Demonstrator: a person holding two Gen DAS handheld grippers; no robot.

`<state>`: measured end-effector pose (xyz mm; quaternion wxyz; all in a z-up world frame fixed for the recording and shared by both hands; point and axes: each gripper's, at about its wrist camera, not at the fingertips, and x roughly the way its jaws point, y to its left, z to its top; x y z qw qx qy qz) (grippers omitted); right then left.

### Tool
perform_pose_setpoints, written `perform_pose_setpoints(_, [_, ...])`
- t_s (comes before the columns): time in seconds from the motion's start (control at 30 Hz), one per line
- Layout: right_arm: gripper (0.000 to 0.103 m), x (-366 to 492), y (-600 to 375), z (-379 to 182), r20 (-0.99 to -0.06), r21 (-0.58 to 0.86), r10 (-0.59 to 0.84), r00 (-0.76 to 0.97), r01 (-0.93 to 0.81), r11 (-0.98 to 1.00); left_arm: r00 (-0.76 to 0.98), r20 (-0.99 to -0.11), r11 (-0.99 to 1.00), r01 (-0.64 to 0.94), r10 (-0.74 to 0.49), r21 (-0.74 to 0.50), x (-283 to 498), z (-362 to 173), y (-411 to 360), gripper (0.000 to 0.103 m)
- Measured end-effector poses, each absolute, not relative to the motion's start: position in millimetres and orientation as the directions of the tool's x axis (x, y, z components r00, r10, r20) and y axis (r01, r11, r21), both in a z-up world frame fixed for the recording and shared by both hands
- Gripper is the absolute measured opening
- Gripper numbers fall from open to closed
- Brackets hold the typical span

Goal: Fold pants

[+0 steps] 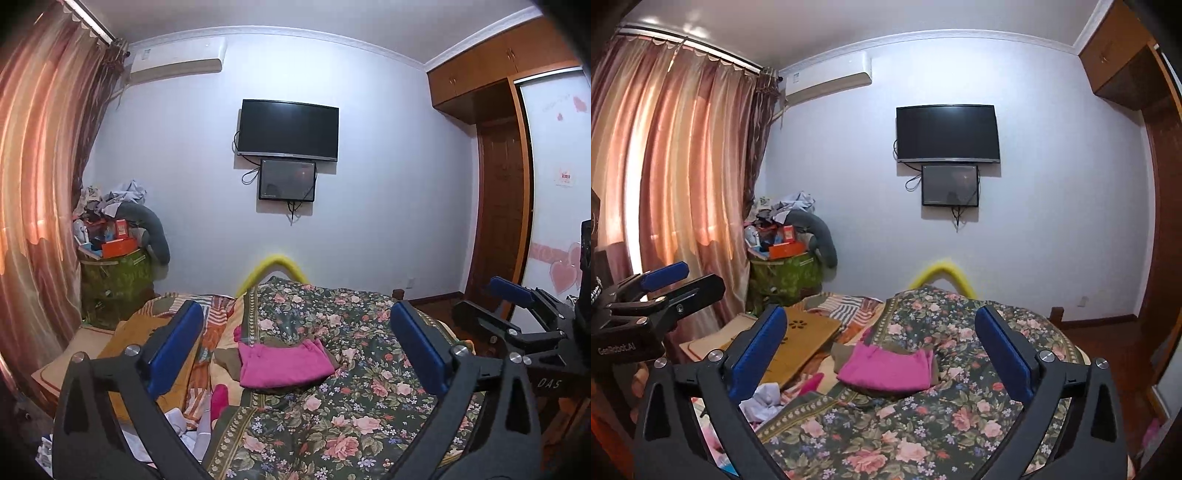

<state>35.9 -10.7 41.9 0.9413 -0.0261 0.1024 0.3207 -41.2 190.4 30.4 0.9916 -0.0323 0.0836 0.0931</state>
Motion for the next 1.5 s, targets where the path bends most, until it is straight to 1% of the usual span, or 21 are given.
perform_pose_setpoints(0.47, [0.102, 33.5, -15.9, 38.5, -0.218, 0.039, 0.594, 0.774, -0.602, 0.798, 0.964, -0.179, 0.979, -0.205, 0.199, -0.019, -38.5, 23.0, 184.1, 0.103])
perform_pose_setpoints(1.03, [0.102, 34.3, -21.8, 39.3, -0.235, 0.046, 0.581, 0.779, -0.588, 0.808, 0.964, -0.213, 0.985, -0.169, 0.16, -0.027, -26.1, 16.4, 182.3, 0.103])
perform_pose_setpoints(1.5, [0.102, 34.0, -27.2, 41.1, -0.232, 0.055, 0.574, 0.786, -0.578, 0.814, 0.968, -0.209, 0.989, -0.144, 0.137, -0.02, -25.9, 19.9, 176.3, 0.103])
